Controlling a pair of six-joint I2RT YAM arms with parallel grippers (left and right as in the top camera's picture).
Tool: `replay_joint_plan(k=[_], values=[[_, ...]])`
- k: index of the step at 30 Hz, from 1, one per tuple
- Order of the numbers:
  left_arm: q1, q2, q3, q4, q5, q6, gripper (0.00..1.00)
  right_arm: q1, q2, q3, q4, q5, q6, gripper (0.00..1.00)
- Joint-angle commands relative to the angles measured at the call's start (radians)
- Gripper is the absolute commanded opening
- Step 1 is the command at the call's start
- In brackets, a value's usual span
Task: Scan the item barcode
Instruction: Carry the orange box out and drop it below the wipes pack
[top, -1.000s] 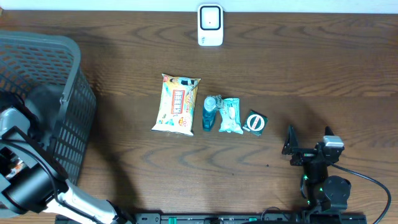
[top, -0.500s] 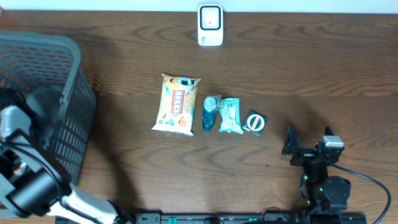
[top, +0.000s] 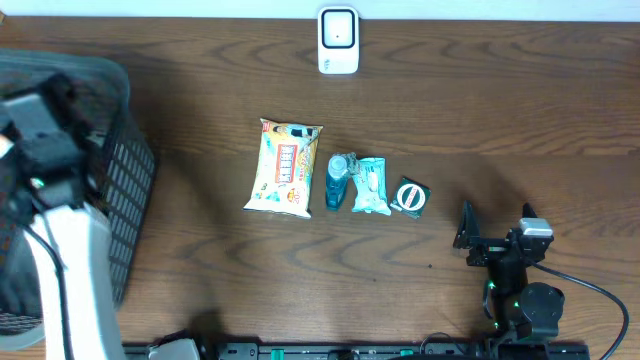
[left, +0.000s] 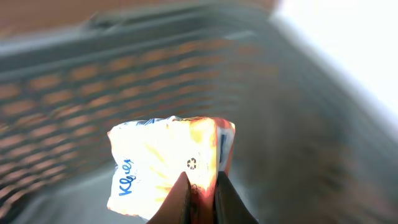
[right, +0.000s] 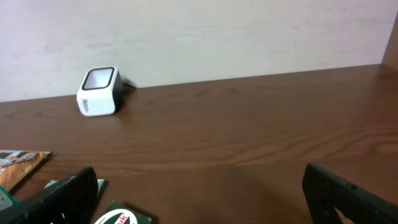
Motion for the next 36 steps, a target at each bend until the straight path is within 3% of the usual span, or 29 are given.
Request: replay_joint_plan(k=[1,5,8,15,17,23,35,36], values=[[-0.178,-0.118,0.016,0.013,0.109,0.172,0.07,0.020,-0.005,-0.001,-0.004,0.005,-0.009,0.99],[-0.472,-0.200,0.015,0.004,0.143,0.280,0.07,0.020,-0.005,-0.001,-0.004,0.005,-0.009,0.99],[-0.678,-0.194,0.015,-0.051,0.144,0.289,0.07,0.020,-0.005,-0.001,-0.004,0.005,-0.009,0.99],[-1.147,-0.005,0.011,-0.172,0.143,0.294,0.07,0.020,-0.005,-0.001,-0.004,0.005,-0.009,0.99],[-1.264,0.084,0.011,-0.186,0.137,0.240,0.07,0.020,-0.005,-0.001,-0.004,0.005,-0.009,0.99],[-1.414,0.300,0.011,-0.185,0.133,-0.130,0.08,0.019,-0.005,-0.001,-0.004,0.005,-0.009,0.99],[-1.470,0.560,0.011,-0.149,0.135,-0.151,0.08,0.019,-0.005,-0.001,-0.004,0.005,-0.009,0.99],[-1.470,0.564,0.011,-0.147,0.132,-0.154,0.23,0.020,-0.005,-0.001,-0.004,0.005,-0.009,0.99]])
